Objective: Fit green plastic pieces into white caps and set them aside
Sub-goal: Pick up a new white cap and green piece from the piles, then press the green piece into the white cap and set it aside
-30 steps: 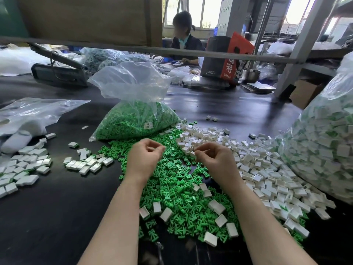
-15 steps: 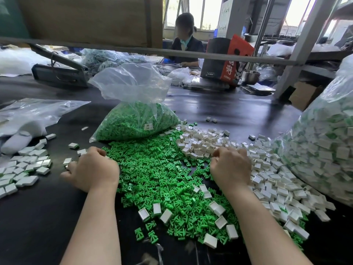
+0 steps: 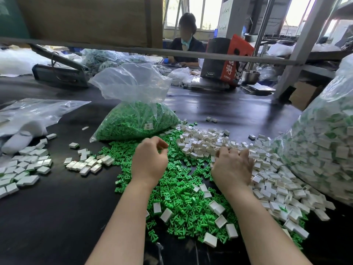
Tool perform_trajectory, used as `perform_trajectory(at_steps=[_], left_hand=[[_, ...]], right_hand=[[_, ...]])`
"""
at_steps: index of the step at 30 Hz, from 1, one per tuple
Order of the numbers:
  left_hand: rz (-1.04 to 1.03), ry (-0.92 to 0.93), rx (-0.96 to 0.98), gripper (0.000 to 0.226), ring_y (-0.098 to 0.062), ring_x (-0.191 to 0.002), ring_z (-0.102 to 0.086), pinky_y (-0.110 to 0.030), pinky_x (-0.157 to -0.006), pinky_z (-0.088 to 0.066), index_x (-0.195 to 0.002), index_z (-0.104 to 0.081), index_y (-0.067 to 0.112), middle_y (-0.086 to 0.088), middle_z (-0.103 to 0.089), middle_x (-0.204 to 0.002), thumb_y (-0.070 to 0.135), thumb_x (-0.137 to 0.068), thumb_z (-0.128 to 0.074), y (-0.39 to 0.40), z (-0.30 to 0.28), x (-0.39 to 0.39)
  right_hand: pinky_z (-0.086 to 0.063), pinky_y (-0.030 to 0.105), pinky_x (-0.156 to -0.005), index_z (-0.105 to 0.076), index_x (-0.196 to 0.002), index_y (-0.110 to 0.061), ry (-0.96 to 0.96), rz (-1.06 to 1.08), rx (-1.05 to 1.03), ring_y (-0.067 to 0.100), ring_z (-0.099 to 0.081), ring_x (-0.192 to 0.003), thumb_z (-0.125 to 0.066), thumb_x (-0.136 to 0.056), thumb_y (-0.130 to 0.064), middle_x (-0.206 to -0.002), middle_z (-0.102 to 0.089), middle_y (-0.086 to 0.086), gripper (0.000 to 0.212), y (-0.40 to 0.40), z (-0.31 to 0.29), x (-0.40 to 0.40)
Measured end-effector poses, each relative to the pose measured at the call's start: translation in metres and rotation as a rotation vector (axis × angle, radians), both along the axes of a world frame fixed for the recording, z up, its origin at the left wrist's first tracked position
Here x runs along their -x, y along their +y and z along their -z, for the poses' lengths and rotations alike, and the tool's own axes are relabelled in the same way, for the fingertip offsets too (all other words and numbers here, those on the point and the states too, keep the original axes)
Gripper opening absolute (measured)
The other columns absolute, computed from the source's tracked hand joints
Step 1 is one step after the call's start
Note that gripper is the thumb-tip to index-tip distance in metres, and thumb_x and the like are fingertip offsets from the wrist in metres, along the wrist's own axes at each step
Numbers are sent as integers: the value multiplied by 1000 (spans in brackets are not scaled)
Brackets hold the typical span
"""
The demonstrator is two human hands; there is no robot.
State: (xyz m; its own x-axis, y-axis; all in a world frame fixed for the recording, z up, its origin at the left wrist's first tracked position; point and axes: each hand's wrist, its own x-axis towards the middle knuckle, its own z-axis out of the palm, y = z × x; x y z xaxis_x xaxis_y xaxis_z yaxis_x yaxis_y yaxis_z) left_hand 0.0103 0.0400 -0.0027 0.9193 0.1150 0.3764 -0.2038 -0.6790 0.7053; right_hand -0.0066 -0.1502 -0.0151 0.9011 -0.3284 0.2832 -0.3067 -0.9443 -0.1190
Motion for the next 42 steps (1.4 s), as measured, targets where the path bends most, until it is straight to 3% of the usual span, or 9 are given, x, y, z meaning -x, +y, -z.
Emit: perform_trajectory(at_steps=[8, 11, 13, 15, 20, 23, 27, 36, 42], left_hand=[[300, 70, 36, 15, -1, -77, -60, -15, -70, -50, -101, -67, 22, 9, -63, -90, 11, -90, -66, -28, 4, 6], [363, 75, 94, 31, -1, -80, -61, -10, -72, -49, -114, -67, 25, 11, -63, -95, 12, -86, -72, -29, 5, 5], [389, 49, 182, 30, 0, -79, -63, -9, -72, -50, -114, -70, 24, 11, -64, -97, 12, -86, -73, -31, 4, 6], [403, 36, 306, 22, 0, -77, -65, -13, -70, -52, -103, -75, 22, 7, -68, -95, 9, -85, -74, -30, 2, 6], [387, 156, 695, 11, -8, -68, -70, -17, -62, -53, -89, -75, 13, 0, -76, -78, 6, -81, -74, -23, 1, 4], [392, 248, 1005, 18, -14, -69, -71, -19, -63, -55, -90, -72, 5, -8, -76, -80, 11, -73, -74, -22, -3, 4], [459, 279, 1116, 27, -22, -79, -73, -24, -67, -57, -94, -68, 4, -14, -75, -89, 14, -69, -74, -20, -3, 4], [555, 264, 1239, 21, -22, -83, -73, -23, -68, -57, -85, -73, 11, -14, -74, -89, 3, -65, -75, -17, -4, 4], [511, 318, 1271, 25, -20, -79, -73, -22, -65, -57, -97, -69, 4, -14, -75, -90, 14, -74, -70, -16, -8, 6]], right_hand=[[-37, 35, -80, -56, -107, -17, -224, -97, -150, 25, -52, -98, -53, -94, -19, -90, -68, 1, 14, 2, 2, -2], [-56, 39, -78, -57, -104, -14, -241, -332, -786, 21, -67, -86, -70, -89, -15, -93, -70, 2, 20, 8, -8, -3], [-58, 25, -66, -58, -103, -15, -189, -424, -1177, 14, -72, -79, -74, -86, -9, -95, -73, 5, 24, 13, -17, -2], [-52, 13, -59, -59, -102, -18, -164, -468, -1303, 5, -72, -75, -74, -85, -8, -94, -74, 4, 24, 16, -19, -1], [-48, 15, -64, -63, -103, -21, -119, -486, -1197, 2, -70, -80, -60, -96, -19, -85, -75, -6, 8, 13, -15, -1], [-51, 23, -63, -67, -109, -25, 29, -541, -775, 9, -65, -68, -63, -95, -24, -94, -73, -5, 15, 11, -12, 0], [-44, 36, -100, -66, -121, -39, 281, -597, -324, 12, -52, -110, -69, -85, -50, -120, -59, -8, 38, 18, -11, 2], [-54, 32, -82, -73, -95, -23, 243, -636, -371, 9, -64, -83, -72, -87, -28, -92, -72, -8, 9, 20, -12, 2], [-50, 13, -72, -75, -90, -21, 56, -598, -586, -1, -64, -75, -74, -87, -23, -84, -72, -11, 4, 17, -8, 0]])
